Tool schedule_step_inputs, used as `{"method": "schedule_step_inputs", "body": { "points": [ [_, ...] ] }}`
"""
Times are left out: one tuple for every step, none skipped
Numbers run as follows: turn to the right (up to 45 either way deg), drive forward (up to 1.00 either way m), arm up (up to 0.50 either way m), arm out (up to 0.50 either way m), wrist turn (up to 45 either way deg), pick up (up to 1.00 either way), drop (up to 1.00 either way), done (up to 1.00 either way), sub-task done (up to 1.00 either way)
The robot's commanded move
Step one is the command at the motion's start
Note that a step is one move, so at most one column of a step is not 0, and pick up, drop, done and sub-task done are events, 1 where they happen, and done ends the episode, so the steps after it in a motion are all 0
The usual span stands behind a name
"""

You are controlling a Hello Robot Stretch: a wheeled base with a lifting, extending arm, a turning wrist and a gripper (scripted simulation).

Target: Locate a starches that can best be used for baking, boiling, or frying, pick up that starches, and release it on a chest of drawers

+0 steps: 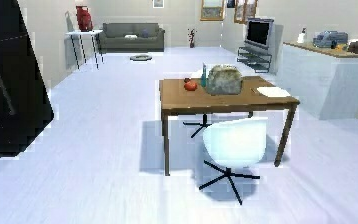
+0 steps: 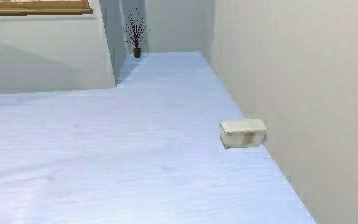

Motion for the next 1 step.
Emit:
{"method": "schedule_step_inputs", "body": {
  "points": [
    [-30.0,0.00,0.00,0.00,0.0,0.00,0.00,0.00,0.00]
  ]
}}
